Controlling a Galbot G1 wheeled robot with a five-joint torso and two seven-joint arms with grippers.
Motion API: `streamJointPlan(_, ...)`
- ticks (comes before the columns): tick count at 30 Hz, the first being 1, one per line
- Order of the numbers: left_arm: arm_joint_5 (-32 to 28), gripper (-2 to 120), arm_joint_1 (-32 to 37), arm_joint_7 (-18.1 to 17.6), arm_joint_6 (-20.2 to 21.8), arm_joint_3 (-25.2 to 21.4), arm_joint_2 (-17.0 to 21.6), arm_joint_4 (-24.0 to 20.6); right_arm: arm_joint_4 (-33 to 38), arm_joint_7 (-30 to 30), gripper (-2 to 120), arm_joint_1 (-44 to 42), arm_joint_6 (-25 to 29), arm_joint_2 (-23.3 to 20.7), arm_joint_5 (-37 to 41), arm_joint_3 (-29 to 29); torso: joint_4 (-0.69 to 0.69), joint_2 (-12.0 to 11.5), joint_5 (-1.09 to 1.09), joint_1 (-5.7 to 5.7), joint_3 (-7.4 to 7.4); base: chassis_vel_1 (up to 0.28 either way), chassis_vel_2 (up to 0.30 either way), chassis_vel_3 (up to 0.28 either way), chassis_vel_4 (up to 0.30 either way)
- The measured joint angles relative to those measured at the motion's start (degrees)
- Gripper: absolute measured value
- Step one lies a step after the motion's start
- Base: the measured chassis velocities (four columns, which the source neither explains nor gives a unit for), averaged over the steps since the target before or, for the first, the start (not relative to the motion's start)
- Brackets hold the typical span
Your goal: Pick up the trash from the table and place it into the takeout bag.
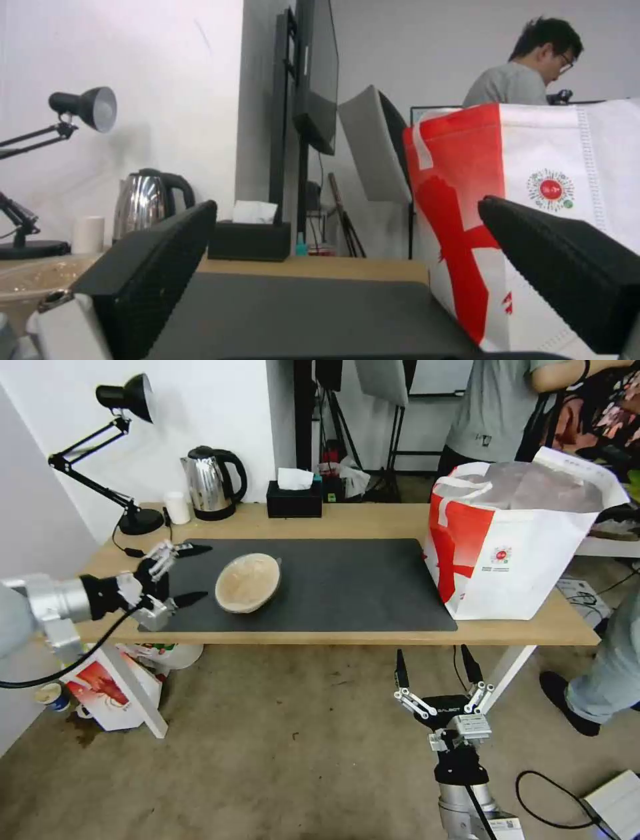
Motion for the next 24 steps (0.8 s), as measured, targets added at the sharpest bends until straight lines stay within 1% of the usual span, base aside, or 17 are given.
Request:
streamJointPlan(5,-0.8,100,0.9,0.5,0.2,-2.0,1.1,-0.9,0.0,0.0,100,0.0,0.0,0.0,0.0,0.0,0.00,0.0,0.00,0.00,0.00,0.000,0.000,0.000,0.000)
streamJointPlan(9,-1.1,100,1.3,0.9,0.3,-2.4,1.2,-1.1,0.0,0.0,100,0.0,0.0,0.0,0.0,0.0,0.00,0.0,0.00,0.00,0.00,0.000,0.000,0.000,0.000)
streamJointPlan(14,-1.1,100,0.8,1.5,0.3,-0.8,1.2,-0.7,0.0,0.0,100,0.0,0.0,0.0,0.0,0.0,-0.01,0.0,0.00,0.00,0.00,0.000,0.000,0.000,0.000)
streamJointPlan(16,-1.1,100,0.2,2.2,0.3,0.6,1.4,-0.3,0.0,0.0,100,0.0,0.0,0.0,0.0,0.0,0.00,0.0,0.00,0.00,0.00,0.000,0.000,0.000,0.000)
streamJointPlan(24,-1.1,100,-1.3,2.7,0.3,3.0,2.5,1.1,0.0,0.0,100,0.0,0.0,0.0,0.0,0.0,0.00,0.0,0.00,0.00,0.01,0.000,0.000,0.000,0.000)
